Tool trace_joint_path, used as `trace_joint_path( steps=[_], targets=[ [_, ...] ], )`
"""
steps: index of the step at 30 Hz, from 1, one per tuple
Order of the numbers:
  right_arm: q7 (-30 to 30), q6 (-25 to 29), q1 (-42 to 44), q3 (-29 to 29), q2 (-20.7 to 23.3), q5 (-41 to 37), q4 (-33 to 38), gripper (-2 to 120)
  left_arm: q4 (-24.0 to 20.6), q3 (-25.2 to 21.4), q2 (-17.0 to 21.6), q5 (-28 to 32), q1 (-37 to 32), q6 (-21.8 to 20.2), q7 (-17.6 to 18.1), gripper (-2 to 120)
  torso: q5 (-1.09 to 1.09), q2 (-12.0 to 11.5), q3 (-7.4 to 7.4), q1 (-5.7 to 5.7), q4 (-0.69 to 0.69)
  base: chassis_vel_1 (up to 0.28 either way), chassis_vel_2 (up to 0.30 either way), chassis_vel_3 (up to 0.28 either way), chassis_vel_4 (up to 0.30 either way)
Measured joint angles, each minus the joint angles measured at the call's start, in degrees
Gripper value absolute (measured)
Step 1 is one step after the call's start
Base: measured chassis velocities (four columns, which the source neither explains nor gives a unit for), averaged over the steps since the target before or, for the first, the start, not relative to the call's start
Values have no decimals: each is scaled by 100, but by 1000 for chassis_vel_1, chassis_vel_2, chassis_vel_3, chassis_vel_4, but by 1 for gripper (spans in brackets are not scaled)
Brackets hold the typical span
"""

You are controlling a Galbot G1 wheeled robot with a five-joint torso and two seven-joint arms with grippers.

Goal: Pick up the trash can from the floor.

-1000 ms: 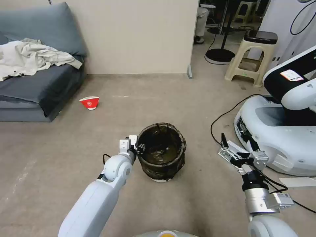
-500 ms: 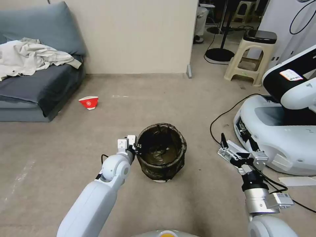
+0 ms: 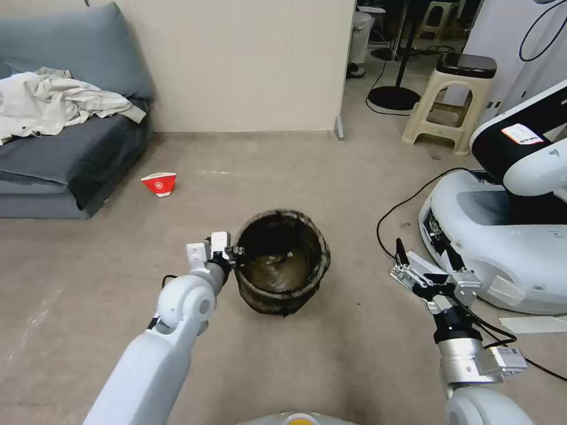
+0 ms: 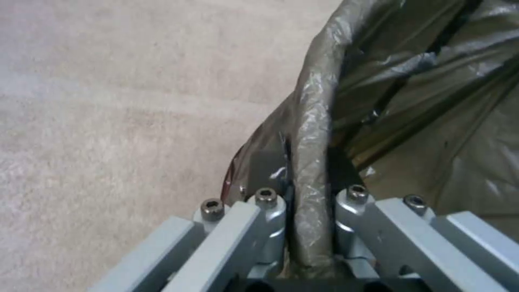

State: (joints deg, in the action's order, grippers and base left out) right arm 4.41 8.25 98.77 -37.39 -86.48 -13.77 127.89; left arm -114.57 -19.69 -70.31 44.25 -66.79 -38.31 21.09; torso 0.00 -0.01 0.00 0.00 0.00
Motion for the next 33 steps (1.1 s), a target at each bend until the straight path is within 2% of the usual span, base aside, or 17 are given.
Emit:
trace_joint_path(
  steps=[7,17,33],
  targets=[
    [5,-5,3,8,9,2,27,100,-524,-177,98,292,-243,-57,60,3,0,0,0,0,-1,0,0,0,0],
    [10,-8,17,4,34,-15,65,100,-1006,-381,168,444,-576,-63,66,3,0,0,0,0,0,0,0,0,0],
    [19,11,97,4,36,-27,146,100,-1274,-469,151,486,-727,-98,64,3,0,0,0,0,-1,0,0,0,0]
  ],
)
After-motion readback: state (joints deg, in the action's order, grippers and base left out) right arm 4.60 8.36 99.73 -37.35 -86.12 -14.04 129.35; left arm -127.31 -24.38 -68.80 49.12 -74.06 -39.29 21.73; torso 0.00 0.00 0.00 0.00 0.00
